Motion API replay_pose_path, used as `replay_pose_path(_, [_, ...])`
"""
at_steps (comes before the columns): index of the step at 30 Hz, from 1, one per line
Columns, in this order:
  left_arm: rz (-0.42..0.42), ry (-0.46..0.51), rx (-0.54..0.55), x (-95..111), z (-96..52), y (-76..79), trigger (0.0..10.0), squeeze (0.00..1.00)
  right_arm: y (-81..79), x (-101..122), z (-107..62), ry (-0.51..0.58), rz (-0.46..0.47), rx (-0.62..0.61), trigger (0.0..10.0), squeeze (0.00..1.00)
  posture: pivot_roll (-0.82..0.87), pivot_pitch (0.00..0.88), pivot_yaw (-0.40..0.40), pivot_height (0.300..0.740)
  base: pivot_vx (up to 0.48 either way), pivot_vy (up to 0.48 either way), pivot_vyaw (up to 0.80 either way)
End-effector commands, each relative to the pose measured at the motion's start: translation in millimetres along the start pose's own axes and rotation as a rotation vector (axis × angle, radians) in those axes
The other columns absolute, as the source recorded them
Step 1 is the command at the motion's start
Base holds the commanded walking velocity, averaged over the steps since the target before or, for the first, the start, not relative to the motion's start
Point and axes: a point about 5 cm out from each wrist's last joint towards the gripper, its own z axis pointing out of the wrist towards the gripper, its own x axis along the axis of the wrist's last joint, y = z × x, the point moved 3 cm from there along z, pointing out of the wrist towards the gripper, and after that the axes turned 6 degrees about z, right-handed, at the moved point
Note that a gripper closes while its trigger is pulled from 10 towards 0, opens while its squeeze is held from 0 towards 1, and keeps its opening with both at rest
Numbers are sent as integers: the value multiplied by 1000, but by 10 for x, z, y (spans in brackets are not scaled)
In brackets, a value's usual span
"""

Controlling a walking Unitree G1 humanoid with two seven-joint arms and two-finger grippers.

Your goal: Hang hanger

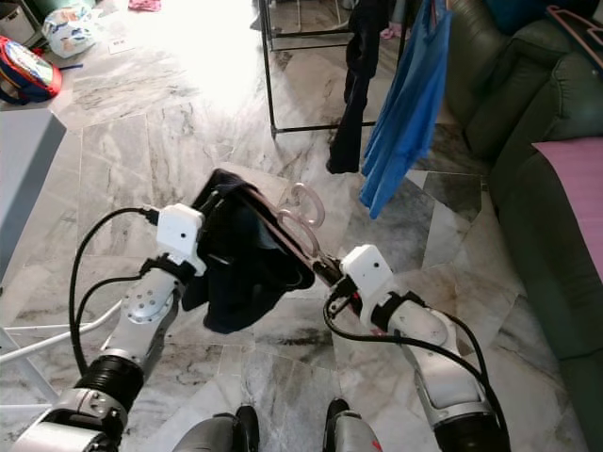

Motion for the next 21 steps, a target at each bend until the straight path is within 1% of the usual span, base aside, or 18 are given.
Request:
replay_pose_path(1, [-15,74,-63,121,5,115,0,0,-68,-72,23,-14,54,8,10000,0,-19,258,49,740,0,0,0])
replay_pose_path(2, [-15,74,-63,121,5,115,0,0,-68,-72,23,-14,54,8,10000,0,-19,258,49,740,0,0,0])
replay_pose_path(3, [-31,86,-84,142,-1,154,0,0,-67,-67,39,-9,65,4,10000,0,-17,260,46,740,0,0,0])
replay_pose_path(5, [-44,102,-121,168,-22,211,0,0,-35,-67,67,-9,81,-16,10000,0,-15,261,44,740,0,0,0])
replay_pose_path(7, [-48,98,-136,156,-52,233,0,0,10,-43,87,1,84,-40,10000,0,-12,261,43,740,0,0,0])
replay_pose_path(9, [-44,71,-142,99,-100,242,0,0,81,16,106,26,78,-76,10000,0,-10,261,42,740,0,0,0])
replay_pose_path(10, [-59,34,-141,12,-169,246,0,0,168,110,118,65,72,-119,10000,0,-9,262,40,740,0,0,0])
replay_pose_path(11, [-65,26,-141,-5,-185,248,0,0,187,131,120,74,72,-128,10000,0,-10,262,40,740,0,0,0])
replay_pose_path(12, [-69,-14,-140,-91,-244,256,0,0,235,210,124,105,78,-145,10000,0,-10,262,39,740,0,0,0])
replay_pose_path(14, [-82,-32,-146,-135,-284,278,0,0,255,279,122,133,72,-147,10000,0,-10,263,36,740,0,0,0])
replay_pose_path(16, [-105,-41,-175,-163,-317,344,0,0,269,367,122,170,65,-149,10000,0,-10,262,34,740,0,0,0])
replay_pose_path(18, [-124,-46,-192,-173,-325,392,0,0,275,410,125,188,62,-151,10000,0,-13,262,30,740,0,0,0])
replay_pose_path(19, [-146,-46,-221,-173,-327,467,0,0,273,474,133,218,56,-147,10000,0,-15,261,29,740,0,0,0])
replay_pose_path(21, [-162,-50,-246,-177,-317,541,0,0,265,525,139,242,58,-145,10000,0,-15,261,28,740,0,0,0])
